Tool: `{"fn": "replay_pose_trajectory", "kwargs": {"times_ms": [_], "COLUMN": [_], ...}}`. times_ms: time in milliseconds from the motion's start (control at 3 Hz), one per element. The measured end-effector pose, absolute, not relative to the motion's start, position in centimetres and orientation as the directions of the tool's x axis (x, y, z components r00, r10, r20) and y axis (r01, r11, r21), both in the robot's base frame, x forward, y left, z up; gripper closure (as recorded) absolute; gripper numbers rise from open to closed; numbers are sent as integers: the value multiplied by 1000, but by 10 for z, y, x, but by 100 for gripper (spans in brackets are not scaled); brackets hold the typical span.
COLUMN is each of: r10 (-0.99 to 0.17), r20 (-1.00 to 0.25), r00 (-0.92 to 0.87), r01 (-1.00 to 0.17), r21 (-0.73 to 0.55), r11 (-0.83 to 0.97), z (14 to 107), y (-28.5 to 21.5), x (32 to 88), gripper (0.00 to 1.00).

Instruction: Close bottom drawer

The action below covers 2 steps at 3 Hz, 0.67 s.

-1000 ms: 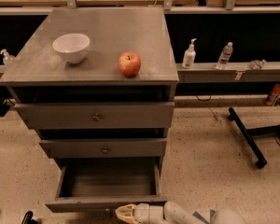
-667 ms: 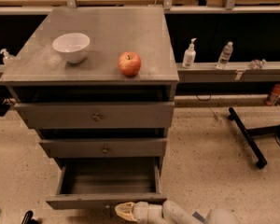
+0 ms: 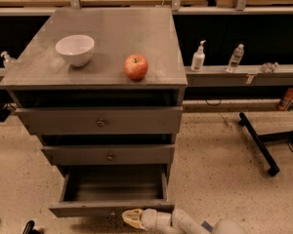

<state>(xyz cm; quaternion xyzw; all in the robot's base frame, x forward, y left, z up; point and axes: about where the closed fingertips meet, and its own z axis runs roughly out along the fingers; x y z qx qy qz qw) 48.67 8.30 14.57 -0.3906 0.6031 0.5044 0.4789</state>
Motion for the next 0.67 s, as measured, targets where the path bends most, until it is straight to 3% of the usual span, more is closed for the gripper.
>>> {"fn": "replay_pose_trajectory", "kwargs": {"times_ms": [667], "r10": [43], "r20": [-982], "r00": [-182], "r01": [-961], "r21": [187], "r11": [203], "z": [152], "y": [67], "x": [505], "gripper": [100]}}
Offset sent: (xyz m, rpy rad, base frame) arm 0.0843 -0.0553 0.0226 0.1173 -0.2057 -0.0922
